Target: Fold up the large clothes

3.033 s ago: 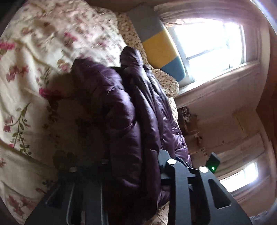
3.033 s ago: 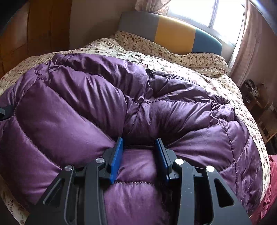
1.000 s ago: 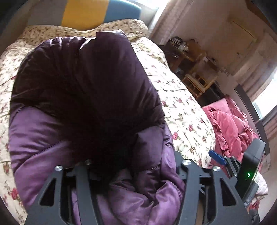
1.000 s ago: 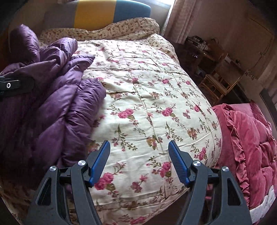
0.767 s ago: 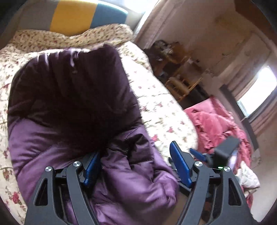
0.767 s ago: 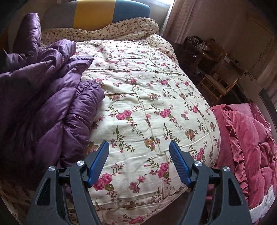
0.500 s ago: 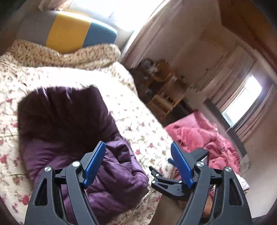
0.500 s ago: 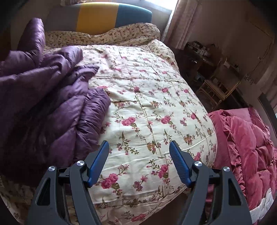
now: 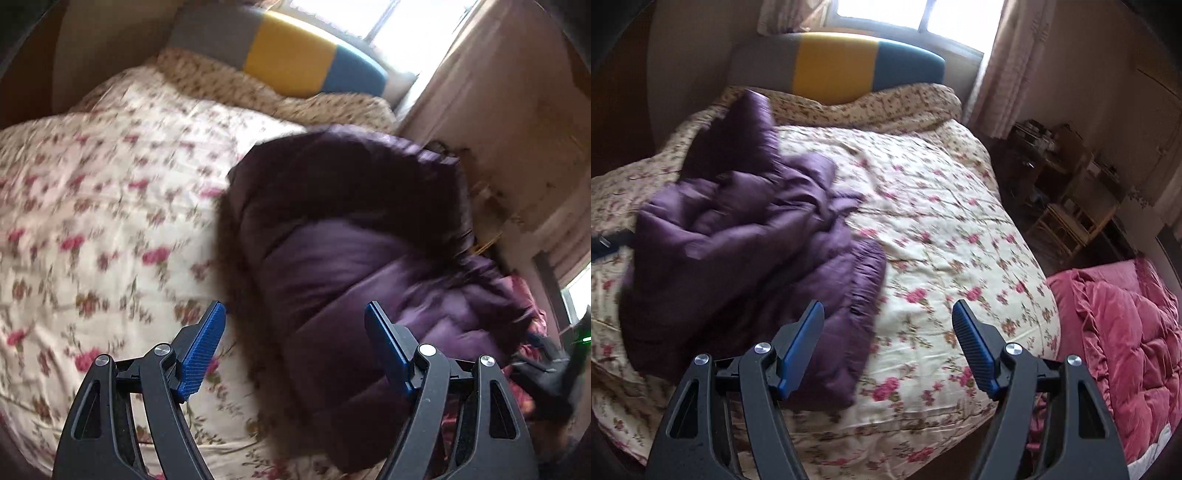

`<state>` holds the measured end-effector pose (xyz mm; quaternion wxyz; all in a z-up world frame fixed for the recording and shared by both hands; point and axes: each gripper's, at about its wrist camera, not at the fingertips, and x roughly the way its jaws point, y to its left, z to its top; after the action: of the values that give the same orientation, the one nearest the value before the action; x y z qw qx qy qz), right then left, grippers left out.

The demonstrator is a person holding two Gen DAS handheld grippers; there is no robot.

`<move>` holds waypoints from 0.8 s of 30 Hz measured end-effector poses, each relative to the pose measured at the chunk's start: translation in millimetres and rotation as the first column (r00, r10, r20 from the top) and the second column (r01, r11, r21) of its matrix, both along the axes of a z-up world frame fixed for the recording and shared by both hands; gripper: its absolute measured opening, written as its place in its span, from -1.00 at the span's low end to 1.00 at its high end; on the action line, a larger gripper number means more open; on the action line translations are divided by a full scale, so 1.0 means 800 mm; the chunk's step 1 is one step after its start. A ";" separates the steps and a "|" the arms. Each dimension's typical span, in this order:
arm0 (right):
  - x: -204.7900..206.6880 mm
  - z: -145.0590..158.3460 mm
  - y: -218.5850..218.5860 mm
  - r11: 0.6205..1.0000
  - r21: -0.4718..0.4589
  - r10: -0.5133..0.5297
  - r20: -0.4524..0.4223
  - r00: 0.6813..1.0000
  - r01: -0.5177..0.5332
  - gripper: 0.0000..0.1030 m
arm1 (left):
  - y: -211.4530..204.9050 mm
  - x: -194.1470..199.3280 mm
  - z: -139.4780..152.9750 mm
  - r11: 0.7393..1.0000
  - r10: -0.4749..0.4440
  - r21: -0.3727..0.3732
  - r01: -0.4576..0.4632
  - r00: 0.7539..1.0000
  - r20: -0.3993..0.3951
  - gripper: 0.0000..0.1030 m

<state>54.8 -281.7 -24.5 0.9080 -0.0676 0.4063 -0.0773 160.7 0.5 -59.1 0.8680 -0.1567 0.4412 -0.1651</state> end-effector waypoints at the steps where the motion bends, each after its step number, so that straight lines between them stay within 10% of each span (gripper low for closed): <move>1: -0.002 0.005 0.005 1.000 0.006 0.012 0.003 1.000 -0.012 0.39 | 0.000 -0.003 -0.008 1.000 0.004 0.001 -0.004 1.000 -0.015 0.49; 24: -0.015 0.068 0.112 0.998 0.035 0.058 0.074 0.996 -0.061 0.41 | 0.003 -0.014 0.004 0.994 0.019 0.108 -0.026 0.997 0.069 0.38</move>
<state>42.7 -192.1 29.6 0.9252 -0.0598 0.3721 -0.0451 149.5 3.2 -56.2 0.8915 -0.1084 0.4182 -0.1362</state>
